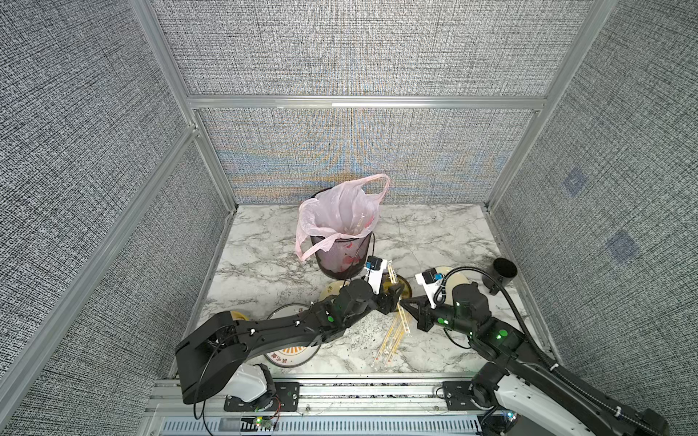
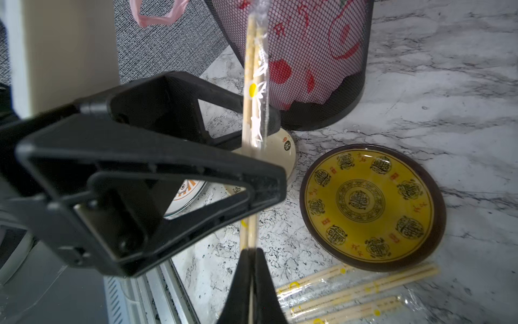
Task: Remove the packaging of disposable chopsticks
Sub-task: Pick up the disposable chopsticks from the center of the board.
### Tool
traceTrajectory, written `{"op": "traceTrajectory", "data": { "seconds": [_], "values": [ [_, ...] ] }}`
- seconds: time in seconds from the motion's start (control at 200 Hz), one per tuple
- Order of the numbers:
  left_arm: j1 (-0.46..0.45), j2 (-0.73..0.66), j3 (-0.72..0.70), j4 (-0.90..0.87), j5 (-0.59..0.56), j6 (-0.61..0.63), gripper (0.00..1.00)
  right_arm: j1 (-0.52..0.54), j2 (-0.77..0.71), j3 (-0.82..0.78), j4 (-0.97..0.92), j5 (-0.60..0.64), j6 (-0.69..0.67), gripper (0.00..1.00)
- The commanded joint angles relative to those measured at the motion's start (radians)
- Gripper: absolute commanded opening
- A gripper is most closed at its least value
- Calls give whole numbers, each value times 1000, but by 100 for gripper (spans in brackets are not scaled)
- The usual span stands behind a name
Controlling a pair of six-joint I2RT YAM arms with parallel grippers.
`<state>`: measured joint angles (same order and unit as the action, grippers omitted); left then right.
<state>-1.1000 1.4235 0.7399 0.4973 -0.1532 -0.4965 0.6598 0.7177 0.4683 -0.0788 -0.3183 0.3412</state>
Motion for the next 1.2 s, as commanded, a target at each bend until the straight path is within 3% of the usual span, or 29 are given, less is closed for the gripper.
{"op": "traceTrajectory", "data": {
  "seconds": [0.0, 0.125, 0.28, 0.32, 0.43, 0.505, 0.641, 0.731, 0.866, 1.056, 1.196],
  "values": [
    [0, 6, -13, 135, 86, 24, 52, 1, -7, -11, 52, -45, -13, 0],
    [0, 23, -7, 152, 135, 24, 39, 1, -7, -23, 62, -50, -16, 0],
    [0, 25, -13, 181, 172, 19, 1, 1, -7, -37, 79, -49, -16, 0],
    [0, 24, -13, 182, 178, 17, 0, 1, -3, -38, 84, -55, -14, 3],
    [0, 8, -15, 182, 191, 38, 0, 0, -6, -49, 117, -74, -21, 46],
    [0, -9, -15, 180, 202, 58, 0, 1, -7, -77, 177, -80, -24, 69],
    [0, -45, -2, 169, 247, 108, 0, 1, -44, -138, 338, -146, -45, 82],
    [2, -63, 7, 164, 248, 144, 0, 1, -49, -160, 424, -220, -62, 82],
    [1, -84, -8, 231, 243, 175, 0, 1, -20, -143, 434, -275, -93, 71],
    [1, -67, -34, 418, 252, 169, 0, 2, 66, -162, 519, -313, -95, 45],
    [0, -52, -21, 463, 232, 166, 0, 2, 45, -198, 544, -302, -101, 20]
  ]
}}
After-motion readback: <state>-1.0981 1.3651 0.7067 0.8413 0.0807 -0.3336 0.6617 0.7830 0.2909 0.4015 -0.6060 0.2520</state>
